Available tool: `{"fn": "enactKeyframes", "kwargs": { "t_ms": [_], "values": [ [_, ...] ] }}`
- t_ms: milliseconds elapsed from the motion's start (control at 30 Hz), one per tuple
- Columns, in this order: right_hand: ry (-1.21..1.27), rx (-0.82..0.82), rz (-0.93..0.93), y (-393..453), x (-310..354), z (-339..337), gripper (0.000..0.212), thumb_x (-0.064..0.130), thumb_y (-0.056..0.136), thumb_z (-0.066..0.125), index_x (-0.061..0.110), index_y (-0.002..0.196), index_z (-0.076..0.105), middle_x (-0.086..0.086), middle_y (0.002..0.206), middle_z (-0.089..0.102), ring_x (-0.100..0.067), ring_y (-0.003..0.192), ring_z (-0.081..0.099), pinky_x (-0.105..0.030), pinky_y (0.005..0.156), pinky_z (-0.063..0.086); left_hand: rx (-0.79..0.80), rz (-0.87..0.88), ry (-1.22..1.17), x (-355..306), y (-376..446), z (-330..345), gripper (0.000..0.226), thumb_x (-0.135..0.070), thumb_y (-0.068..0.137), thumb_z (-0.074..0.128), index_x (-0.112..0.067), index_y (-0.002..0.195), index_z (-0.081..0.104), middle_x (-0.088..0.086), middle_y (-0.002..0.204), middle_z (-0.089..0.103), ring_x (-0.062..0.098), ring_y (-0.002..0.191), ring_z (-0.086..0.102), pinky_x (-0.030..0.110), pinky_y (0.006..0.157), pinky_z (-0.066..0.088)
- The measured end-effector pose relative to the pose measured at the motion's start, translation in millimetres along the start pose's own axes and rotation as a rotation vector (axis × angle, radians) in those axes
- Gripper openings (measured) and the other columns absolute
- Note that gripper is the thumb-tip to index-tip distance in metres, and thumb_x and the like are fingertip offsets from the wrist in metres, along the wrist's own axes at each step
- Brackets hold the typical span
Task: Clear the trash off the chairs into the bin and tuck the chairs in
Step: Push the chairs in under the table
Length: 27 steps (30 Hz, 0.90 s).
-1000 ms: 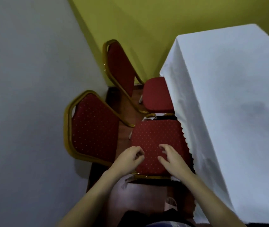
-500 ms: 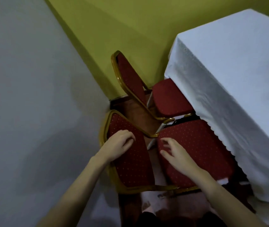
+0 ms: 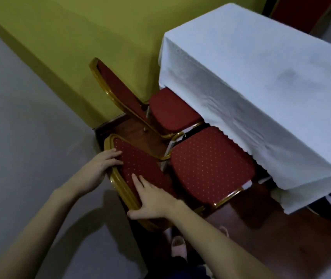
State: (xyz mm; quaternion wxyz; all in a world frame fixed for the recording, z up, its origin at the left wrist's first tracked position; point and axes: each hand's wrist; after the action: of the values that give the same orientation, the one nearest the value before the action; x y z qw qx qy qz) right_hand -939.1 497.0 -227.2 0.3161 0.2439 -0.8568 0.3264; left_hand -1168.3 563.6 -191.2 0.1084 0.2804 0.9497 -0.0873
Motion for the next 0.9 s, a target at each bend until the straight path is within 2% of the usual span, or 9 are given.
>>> {"fn": "enactKeyframes", "kwargs": {
  "t_ms": [33, 100, 200, 300, 367, 433, 533, 667, 900],
  "values": [
    [-0.036, 0.012, 0.002, -0.5, 2.6, 0.5, 0.11, 0.059, 0.08, 0.06, 0.02, 0.148, -0.016, -0.017, 0.159, -0.005, -0.035, 0.146, 0.009, -0.05, 0.117, 0.02, 0.052, 0.017, 0.022, -0.9, -0.1, 0.0, 0.05, 0.014, 0.079, 0.052, -0.012, 0.12, 0.062, 0.014, 0.144, 0.047, 0.027, 0.14, 0.033, 0.048, 0.114, 0.03],
    [-0.077, 0.03, 0.008, 1.5, 9.1, 0.8, 0.113, 0.056, 0.079, 0.062, 0.014, 0.148, -0.016, -0.023, 0.158, -0.002, -0.04, 0.144, 0.012, -0.05, 0.116, 0.022, 0.07, 0.037, 0.103, -5.2, 0.1, -0.9, 0.046, 0.003, 0.08, 0.062, -0.016, 0.121, 0.057, 0.01, 0.148, 0.042, 0.029, 0.144, 0.027, 0.055, 0.113, 0.026],
    [-0.099, 0.036, 0.016, 2.5, 12.2, -1.4, 0.115, 0.052, 0.078, 0.065, 0.007, 0.147, -0.014, -0.028, 0.156, 0.001, -0.043, 0.142, 0.016, -0.049, 0.115, 0.025, 0.1, 0.033, 0.18, -6.4, 13.9, -1.4, 0.041, -0.012, 0.077, 0.072, -0.02, 0.115, 0.06, 0.004, 0.135, 0.056, 0.027, 0.141, 0.034, 0.062, 0.112, 0.015],
    [-0.061, 0.012, 0.021, -10.6, 5.8, -1.0, 0.111, 0.047, 0.08, 0.065, 0.008, 0.148, -0.013, -0.025, 0.157, -0.001, -0.039, 0.145, 0.011, -0.048, 0.117, 0.023, 0.169, 0.148, 0.174, -3.2, 33.4, 0.1, 0.035, -0.022, 0.077, 0.068, -0.024, 0.111, 0.061, 0.002, 0.12, 0.064, 0.03, 0.125, 0.051, 0.062, 0.106, 0.027],
    [-0.016, -0.053, 0.033, -25.1, -1.2, 1.7, 0.105, 0.042, 0.082, 0.063, 0.01, 0.149, -0.01, -0.021, 0.158, -0.001, -0.035, 0.146, 0.007, -0.049, 0.117, 0.021, 0.182, 0.204, 0.157, -5.7, 45.7, 3.7, 0.034, -0.027, 0.075, 0.066, -0.028, 0.109, 0.061, 0.001, 0.114, 0.066, 0.029, 0.113, 0.058, 0.062, 0.097, 0.035],
    [0.032, -0.122, 0.054, -39.4, -8.3, 1.9, 0.098, 0.037, 0.083, 0.061, 0.011, 0.15, -0.007, -0.018, 0.159, 0.001, -0.031, 0.147, 0.006, -0.047, 0.118, 0.02, 0.171, 0.211, 0.127, -14.1, 57.5, 9.6, 0.034, -0.029, 0.073, 0.065, -0.029, 0.107, 0.062, 0.0, 0.11, 0.067, 0.029, 0.108, 0.059, 0.062, 0.095, 0.033],
    [0.063, -0.227, 0.098, -57.9, -20.5, -3.2, 0.091, 0.028, 0.084, 0.058, 0.014, 0.151, -0.002, -0.013, 0.16, 0.005, -0.025, 0.147, 0.009, -0.044, 0.118, 0.022, 0.171, 0.185, 0.108, -35.5, 79.2, 17.2, 0.032, -0.027, 0.076, 0.065, -0.029, 0.107, 0.064, -0.001, 0.109, 0.065, 0.03, 0.111, 0.056, 0.063, 0.1, 0.026],
    [0.061, -0.416, 0.175, -77.6, -40.5, -12.7, 0.084, 0.019, 0.084, 0.058, 0.018, 0.151, 0.007, -0.005, 0.159, 0.015, -0.018, 0.146, 0.018, -0.035, 0.116, 0.026, 0.229, 0.119, 0.158, -72.3, 116.9, 21.5, 0.035, -0.024, 0.083, 0.064, -0.026, 0.118, 0.061, -0.002, 0.121, 0.057, 0.027, 0.122, 0.043, 0.065, 0.111, 0.013],
    [0.123, -0.625, 0.303, -110.8, -94.8, -35.7, 0.067, 0.021, 0.09, 0.055, 0.031, 0.148, 0.023, 0.008, 0.15, 0.037, -0.007, 0.135, 0.038, -0.023, 0.11, 0.031, 0.183, 0.157, 0.116, -117.1, 181.1, 26.4, 0.04, -0.023, 0.076, 0.07, -0.031, 0.113, 0.059, -0.004, 0.119, 0.055, 0.026, 0.12, 0.044, 0.068, 0.109, 0.015]
  ]
}}
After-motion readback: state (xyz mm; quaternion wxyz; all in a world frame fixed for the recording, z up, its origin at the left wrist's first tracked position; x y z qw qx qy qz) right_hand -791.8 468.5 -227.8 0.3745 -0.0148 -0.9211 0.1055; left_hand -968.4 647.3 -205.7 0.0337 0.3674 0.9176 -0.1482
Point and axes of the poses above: each hand's wrist, its own y-axis towards the middle knuckle, its own z-axis out of the palm, x = y × z
